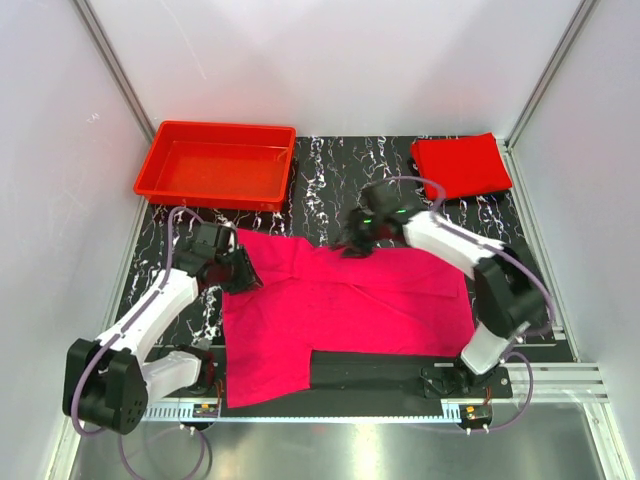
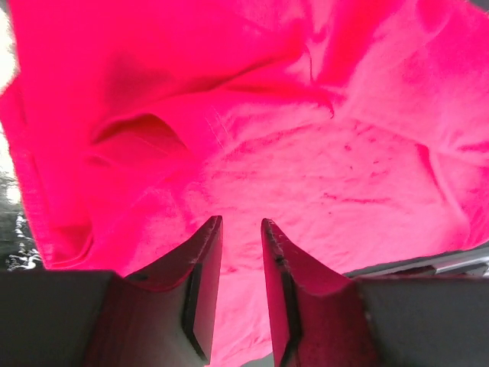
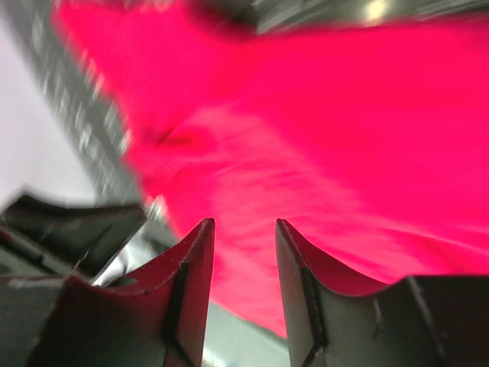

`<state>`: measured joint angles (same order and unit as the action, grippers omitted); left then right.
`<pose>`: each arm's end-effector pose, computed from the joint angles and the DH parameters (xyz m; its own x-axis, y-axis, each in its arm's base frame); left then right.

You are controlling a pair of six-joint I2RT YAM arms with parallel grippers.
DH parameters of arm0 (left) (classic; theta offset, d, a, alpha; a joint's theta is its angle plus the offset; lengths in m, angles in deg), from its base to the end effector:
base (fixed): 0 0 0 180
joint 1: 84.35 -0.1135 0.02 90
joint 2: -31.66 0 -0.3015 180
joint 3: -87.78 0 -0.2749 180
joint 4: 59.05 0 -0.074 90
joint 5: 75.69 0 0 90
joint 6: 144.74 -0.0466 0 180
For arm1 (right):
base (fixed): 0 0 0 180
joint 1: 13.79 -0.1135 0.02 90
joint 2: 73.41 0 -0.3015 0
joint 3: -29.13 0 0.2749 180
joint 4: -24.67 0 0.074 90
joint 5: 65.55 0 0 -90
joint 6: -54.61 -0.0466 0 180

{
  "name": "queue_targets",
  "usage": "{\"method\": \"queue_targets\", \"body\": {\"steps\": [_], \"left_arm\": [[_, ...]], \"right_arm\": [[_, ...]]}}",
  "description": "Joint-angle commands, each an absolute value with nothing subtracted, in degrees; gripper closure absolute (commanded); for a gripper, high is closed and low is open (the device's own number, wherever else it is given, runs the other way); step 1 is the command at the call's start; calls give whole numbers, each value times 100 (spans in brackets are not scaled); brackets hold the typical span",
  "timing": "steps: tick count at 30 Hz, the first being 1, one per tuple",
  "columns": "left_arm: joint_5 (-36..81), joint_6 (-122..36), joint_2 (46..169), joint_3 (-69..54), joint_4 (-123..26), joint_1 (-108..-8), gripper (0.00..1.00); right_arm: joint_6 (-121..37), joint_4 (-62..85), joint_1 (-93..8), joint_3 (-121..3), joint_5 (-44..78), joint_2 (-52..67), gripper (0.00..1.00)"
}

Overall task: Fold and stack the t-shirts
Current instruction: Fold the tshirt

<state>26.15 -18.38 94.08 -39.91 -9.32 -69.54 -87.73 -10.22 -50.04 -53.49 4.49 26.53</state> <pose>0.2017 -0.0632 0.2291 -0.8806 -0.3674 -0.2994 -0.2138 0.8718 -0.4407 0.3185 0.2533 0.2355 -0.9629 0.2167 -0.1608 0.0619 0.7575 0.6499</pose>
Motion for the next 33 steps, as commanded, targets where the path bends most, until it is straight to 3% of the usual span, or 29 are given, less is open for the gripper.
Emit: {"method": "queue_targets", "body": {"steps": [1,7,22,33], "left_arm": [[2372,-1599,9652,-4059,-1235,-6774,66],[1985,-1598,9916,-4200,-1568,-6712,61],[2125,-1642,10769,-3928,-2061,-6694,61],[2002,-1642,10918,-3743,-2122,-6685,69]], "right_arm": [[-8023,-2212,-4071,-4800,1206,1610,56],[-7240,-2643,-3155,-4026,1215,702,56],[-7336,-2432,-3023,-3260,1039,156,57],[-7354,-2327,-2997,-3050,881,103,57]]}}
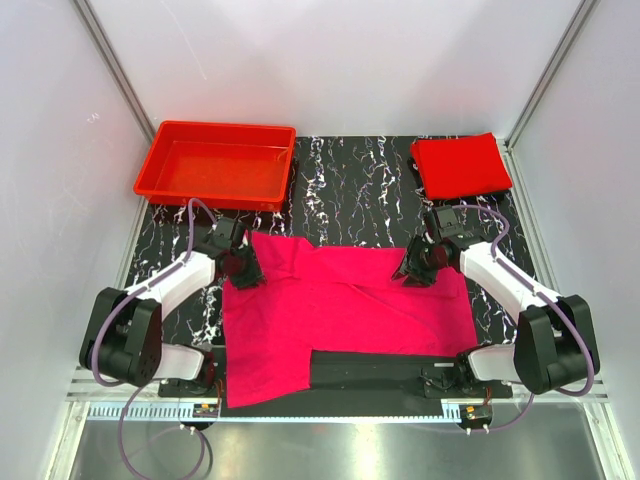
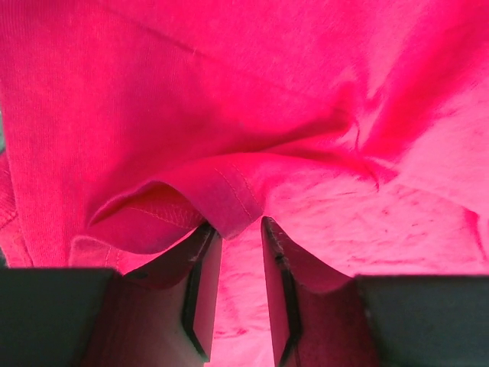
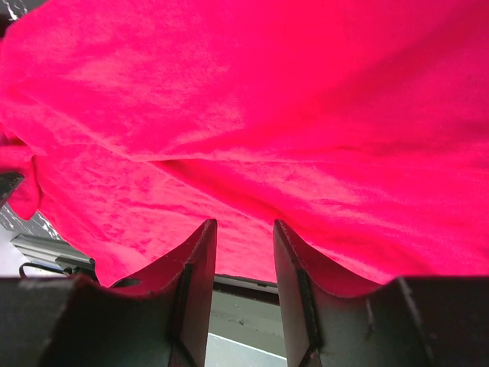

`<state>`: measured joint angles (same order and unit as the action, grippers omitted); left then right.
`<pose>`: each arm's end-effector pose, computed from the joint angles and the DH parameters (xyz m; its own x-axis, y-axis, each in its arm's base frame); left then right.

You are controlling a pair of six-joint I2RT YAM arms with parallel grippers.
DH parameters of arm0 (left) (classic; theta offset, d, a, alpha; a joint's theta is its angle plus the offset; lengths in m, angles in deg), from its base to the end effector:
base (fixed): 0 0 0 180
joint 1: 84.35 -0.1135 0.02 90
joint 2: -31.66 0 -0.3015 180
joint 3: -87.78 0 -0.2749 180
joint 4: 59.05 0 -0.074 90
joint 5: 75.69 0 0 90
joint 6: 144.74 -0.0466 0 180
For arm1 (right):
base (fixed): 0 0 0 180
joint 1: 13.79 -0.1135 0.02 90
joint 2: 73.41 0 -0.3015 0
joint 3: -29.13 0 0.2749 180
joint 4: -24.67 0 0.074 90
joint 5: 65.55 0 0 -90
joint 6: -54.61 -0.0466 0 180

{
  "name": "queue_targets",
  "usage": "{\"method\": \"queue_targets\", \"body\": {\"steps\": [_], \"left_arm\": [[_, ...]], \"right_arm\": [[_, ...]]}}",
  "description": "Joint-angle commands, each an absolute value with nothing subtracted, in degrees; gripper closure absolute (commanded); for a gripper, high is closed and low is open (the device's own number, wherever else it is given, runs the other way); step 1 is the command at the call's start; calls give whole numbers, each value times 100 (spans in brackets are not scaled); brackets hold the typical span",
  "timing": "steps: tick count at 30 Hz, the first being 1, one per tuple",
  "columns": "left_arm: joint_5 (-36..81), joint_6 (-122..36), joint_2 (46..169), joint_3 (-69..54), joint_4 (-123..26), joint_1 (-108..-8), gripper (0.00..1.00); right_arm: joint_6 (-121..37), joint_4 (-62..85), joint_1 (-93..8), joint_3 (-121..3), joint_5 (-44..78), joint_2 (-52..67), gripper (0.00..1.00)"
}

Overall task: Fold and stack the t-shirts
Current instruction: Fold the tshirt

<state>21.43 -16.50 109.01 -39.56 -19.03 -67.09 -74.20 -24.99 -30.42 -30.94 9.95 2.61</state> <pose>0.2419 -0.0812 0.1841 -0.8917 -0.3661 -0.2662 -0.2635 0.8980 -0.3524 0.2464 0.0858 0.2220 -0.9157 0.3597 -0.1789 0.2538 0.8632 0.4365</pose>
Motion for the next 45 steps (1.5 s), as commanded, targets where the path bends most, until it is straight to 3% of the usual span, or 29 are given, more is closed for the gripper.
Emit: {"method": "queue_targets", "body": {"steps": [1,4,9,21,38,43,45], "left_arm": [[2011,-1642,10944,-3725,-2131,-6686,69],[2064,-1677,11076,-3655,-2131,-6677,77],[2134,-1765,11094,-3629,-2105,-6659,100],[2687,-1020,9505,-4155,-1173,-6431,100],[3443,-78,9143,-4622,-1603,-5526,91],[3769,-165,9310,-4605,-1832,-5402,66],[3743,-428,9319,-4377,-1605,-5402,60]], "right_arm": [[-7354,-2318,-2997,-3032,872,112,57],[-7363,-2318,-2997,-3023,837,103,58],[-7345,-2362,-2997,-3067,846,103,58],[-7125,-2916,-2909,-3357,1479,287,58],[-7134,-2951,-2803,-3252,1549,287,58],[-7099,-2950,-2672,-3234,1610,419,58],[-7046,-2994,-2523,-3304,1707,516,58]]}}
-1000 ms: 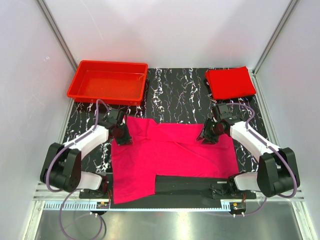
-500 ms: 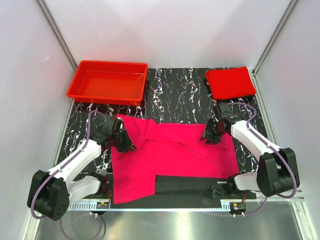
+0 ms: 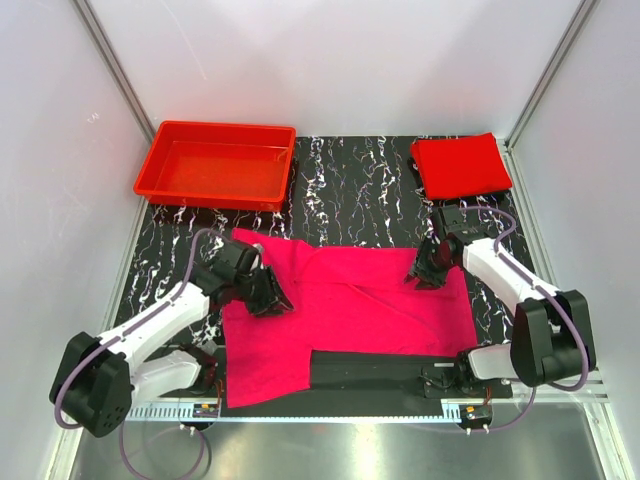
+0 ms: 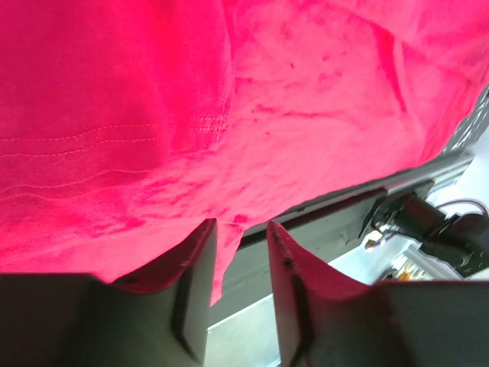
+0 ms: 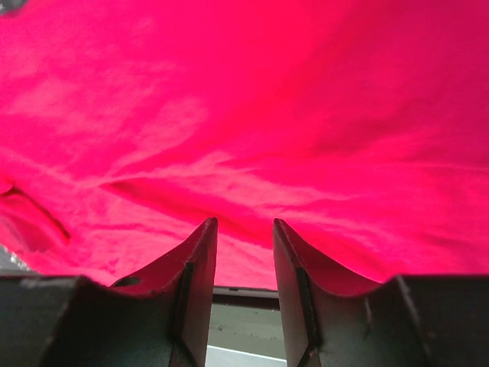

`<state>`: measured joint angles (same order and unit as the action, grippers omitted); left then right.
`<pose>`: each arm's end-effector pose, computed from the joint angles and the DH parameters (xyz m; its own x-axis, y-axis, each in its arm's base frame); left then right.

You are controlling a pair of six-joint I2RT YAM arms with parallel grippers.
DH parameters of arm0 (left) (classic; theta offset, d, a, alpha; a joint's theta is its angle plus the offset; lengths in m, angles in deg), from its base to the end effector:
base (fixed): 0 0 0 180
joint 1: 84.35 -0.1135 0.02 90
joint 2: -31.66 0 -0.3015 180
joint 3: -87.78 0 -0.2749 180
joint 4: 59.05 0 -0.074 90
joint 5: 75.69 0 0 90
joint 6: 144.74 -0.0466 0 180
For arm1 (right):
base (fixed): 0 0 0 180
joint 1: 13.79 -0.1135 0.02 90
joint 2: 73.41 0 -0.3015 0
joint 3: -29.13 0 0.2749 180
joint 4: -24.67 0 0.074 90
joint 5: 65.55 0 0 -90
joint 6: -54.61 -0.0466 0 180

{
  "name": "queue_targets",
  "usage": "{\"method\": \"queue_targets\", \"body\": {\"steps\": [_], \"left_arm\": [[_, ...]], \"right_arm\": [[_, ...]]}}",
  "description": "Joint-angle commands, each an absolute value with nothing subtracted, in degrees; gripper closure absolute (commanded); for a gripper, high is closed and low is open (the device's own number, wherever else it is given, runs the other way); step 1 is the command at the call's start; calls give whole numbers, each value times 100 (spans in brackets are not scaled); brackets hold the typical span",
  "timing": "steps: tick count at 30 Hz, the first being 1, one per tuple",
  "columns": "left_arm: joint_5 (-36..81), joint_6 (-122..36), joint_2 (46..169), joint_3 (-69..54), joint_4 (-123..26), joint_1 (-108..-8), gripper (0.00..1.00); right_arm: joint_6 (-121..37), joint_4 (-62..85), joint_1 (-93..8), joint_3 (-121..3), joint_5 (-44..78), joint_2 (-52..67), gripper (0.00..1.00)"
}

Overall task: Fold and stack the t-shirts
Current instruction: Fold the tshirt

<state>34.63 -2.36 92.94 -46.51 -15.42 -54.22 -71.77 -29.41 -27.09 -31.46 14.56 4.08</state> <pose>0.1650 -0.1145 0.2030 -0.9481 -0.3085 -0.0763 -0.2072 0.7821 -0.5877 0.2481 0.0669 0.2146 -0.9075 0.3859 -0.1661 0.3194 0.8905 0.3240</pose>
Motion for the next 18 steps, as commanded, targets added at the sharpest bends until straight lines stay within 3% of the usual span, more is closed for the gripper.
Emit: {"method": "queue_targets", "body": {"steps": [1,5,10,18], "left_arm": [[3664,-577,9345,-3949,-1482,-5411,58],[2900,-1446,9642,-2796,-787,-5664,52],[3250,-2002,10513,-2179,-917,-6596,53],[3356,-2626,12086,-1520,-1164,-7450,60]], "right_arm": [[-7029,-3021,-2470,-3348,1759,542,58],[-6853,-3249,-2031,-3743,2268,779,53],[-6353,-3259,-1162,-4314,2464,1227,41],[-5983,-3109,-194,-5123,2296,2370,42]]}}
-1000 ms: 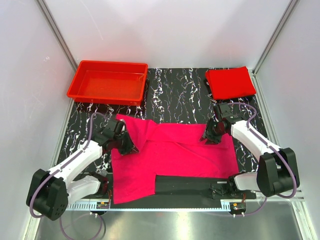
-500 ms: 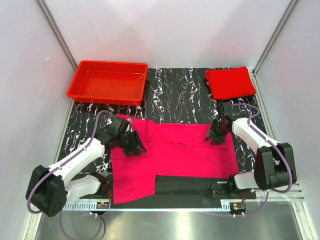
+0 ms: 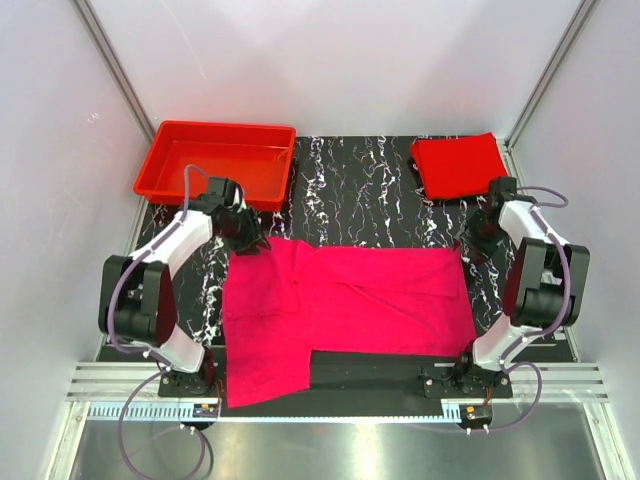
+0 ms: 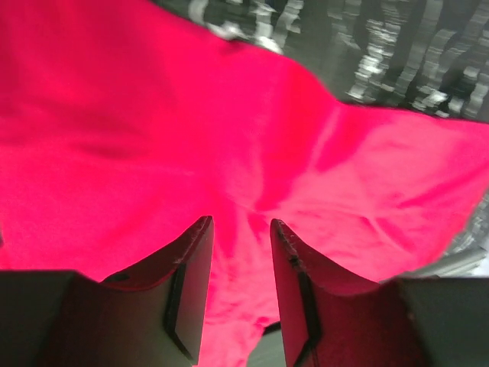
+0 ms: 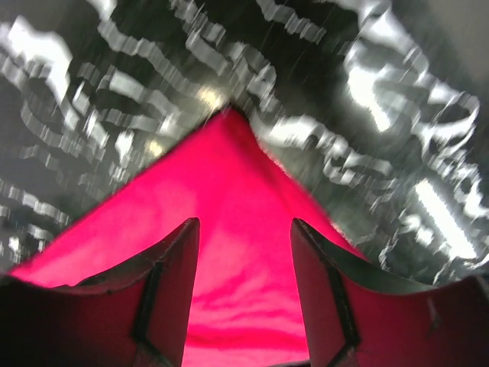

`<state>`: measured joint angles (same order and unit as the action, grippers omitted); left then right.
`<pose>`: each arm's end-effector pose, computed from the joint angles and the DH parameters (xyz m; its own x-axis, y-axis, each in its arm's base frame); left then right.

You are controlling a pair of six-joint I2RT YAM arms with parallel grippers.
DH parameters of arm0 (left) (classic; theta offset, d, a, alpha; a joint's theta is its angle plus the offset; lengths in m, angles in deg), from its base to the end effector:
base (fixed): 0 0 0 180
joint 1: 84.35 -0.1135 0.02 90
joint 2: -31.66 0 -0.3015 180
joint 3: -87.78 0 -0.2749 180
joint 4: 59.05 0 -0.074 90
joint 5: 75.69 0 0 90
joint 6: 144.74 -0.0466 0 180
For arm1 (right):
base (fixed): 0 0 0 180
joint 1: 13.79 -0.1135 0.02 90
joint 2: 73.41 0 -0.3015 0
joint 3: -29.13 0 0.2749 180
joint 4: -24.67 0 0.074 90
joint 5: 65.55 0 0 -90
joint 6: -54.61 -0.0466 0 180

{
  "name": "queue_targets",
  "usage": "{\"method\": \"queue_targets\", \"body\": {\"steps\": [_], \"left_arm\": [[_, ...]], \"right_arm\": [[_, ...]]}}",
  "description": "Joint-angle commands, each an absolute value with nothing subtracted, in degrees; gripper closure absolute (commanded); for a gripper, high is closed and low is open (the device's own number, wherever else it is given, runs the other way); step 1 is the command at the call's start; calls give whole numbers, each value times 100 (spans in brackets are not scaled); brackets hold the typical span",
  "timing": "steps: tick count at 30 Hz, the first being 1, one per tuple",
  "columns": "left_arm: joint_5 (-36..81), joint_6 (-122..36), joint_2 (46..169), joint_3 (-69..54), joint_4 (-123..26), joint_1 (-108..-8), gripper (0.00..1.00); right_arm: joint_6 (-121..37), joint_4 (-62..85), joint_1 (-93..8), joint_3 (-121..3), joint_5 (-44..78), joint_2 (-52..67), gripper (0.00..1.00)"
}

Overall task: Fold and stack the t-shirts
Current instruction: Fold the tshirt

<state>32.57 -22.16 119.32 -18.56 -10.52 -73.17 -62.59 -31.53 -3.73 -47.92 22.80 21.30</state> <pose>0.3199 -0.0781 0.2433 -0.9089 -0.3416 -0.2390 -0.1941 0.8540 -0.4826 0.3352 -0.0581 0.2148 -0.7650 0.5998 -0.2346 0.5806 0.7999 0.1517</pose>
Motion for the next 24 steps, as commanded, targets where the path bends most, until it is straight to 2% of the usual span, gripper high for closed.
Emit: {"method": "queue_targets", "body": {"steps": [1,13,24], "left_arm": [[3356,-2644,12122,-1519,-1208,-7494,60],[3444,-2794,12492,-1756,-1402,-7828,61],[3374,-2679,12825,-1643,-1393,-8021,64]], "right_arm": [[-5948,-3083,-158,-5167,2261,2431,43],[-5903,-2450,-87,-4966,1602,2608,54],[-5798,-2424,-87,-4579,1496,2608,56]]}}
